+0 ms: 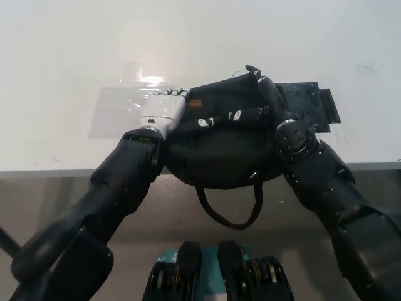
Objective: A soft travel bag is kept infront of the robot in the middle of the desk and the robot uses both its hands to press it to reduce its size
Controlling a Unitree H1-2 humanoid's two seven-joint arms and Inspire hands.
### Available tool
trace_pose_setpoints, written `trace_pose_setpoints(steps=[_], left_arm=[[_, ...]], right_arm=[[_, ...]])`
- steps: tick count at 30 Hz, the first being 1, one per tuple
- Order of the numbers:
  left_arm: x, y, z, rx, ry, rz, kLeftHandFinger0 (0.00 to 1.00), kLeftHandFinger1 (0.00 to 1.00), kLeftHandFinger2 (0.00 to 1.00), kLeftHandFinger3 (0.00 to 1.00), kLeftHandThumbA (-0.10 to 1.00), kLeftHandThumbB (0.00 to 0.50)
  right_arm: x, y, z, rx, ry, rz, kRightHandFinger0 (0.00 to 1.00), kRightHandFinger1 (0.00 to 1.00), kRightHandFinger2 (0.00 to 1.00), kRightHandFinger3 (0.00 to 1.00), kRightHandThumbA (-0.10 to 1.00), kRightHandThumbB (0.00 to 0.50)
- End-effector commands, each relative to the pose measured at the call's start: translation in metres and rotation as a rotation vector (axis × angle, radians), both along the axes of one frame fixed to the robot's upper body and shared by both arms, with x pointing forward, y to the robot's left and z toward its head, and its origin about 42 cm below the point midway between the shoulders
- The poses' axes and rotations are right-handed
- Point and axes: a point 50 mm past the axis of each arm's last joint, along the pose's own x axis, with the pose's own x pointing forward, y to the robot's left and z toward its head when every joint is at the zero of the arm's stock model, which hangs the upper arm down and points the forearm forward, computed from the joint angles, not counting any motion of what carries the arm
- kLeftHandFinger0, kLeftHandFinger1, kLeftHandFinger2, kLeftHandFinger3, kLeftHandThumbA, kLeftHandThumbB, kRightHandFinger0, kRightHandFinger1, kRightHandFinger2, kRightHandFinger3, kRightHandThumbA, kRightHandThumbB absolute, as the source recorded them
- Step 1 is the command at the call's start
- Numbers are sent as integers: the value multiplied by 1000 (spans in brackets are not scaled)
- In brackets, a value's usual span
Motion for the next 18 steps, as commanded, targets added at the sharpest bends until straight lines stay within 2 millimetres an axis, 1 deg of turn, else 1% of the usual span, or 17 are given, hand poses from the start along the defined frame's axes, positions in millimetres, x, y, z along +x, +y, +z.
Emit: trace_pose_setpoints(steps=[1,2,4,5,6,7,8,10,11,12,13,15,16,17,18], left_arm=[[-24,13,-55,34,161,1,1000,1000,1000,1000,1000,188],[-21,15,-49,35,156,0,1000,1000,1000,1000,1000,191],[-18,17,-44,34,151,3,1000,1000,1000,1000,1000,194],[-20,21,-48,36,153,7,1000,1000,1000,1000,1000,193],[-21,21,-49,36,155,9,1000,1000,1000,1000,1000,178],[-22,24,-52,31,165,15,1000,1000,1000,1000,1000,180],[-24,24,-54,32,168,12,1000,1000,1000,1000,1000,176],[-16,24,-41,38,152,8,1000,1000,1000,1000,1000,172],[-11,24,-33,39,139,7,1000,1000,1000,1000,1000,175],[-9,23,-29,35,123,1,1000,1000,1000,1000,1000,177],[-10,24,-28,30,117,1,1000,1000,1000,1000,1000,175],[-13,24,-34,31,129,1,1000,1000,1000,1000,1000,168],[-11,25,-27,27,114,-4,1000,1000,1000,1000,1000,172],[-3,23,-12,26,90,-10,1000,1000,1000,1000,1000,171],[5,23,7,26,62,-13,1000,1000,1000,1000,1000,172]], right_arm=[[-17,18,-29,49,67,43,1000,1000,1000,1000,1000,191],[-15,14,-26,42,41,39,1000,1000,1000,1000,1000,194],[-14,12,-23,16,21,37,1000,1000,1000,1000,1000,195],[-18,11,-30,-15,10,38,1000,1000,1000,1000,1000,187],[-20,10,-33,-20,12,36,1000,1000,1000,1000,1000,180],[-23,6,-42,-44,21,26,1000,1000,1000,1000,1000,184],[-25,3,-46,-58,27,29,1000,1000,1000,1000,1000,173],[-19,-2,-38,-66,20,18,1000,1000,1000,1000,1000,176],[-15,-5,-32,-70,22,17,1000,1000,1000,1000,1000,166],[-13,-9,-29,-57,18,11,1000,1000,1000,1000,1000,156],[-13,-10,-29,-39,19,8,1000,1000,1000,1000,1000,146],[-16,-8,-34,-37,26,12,1000,1000,1000,1000,1000,140],[-12,-7,-26,-54,7,15,1000,1000,1000,1000,1000,157],[-3,-6,-8,-56,-7,19,1000,1000,1000,1000,1000,147],[6,-4,12,-53,-25,19,1000,1000,1000,1000,1000,158]])
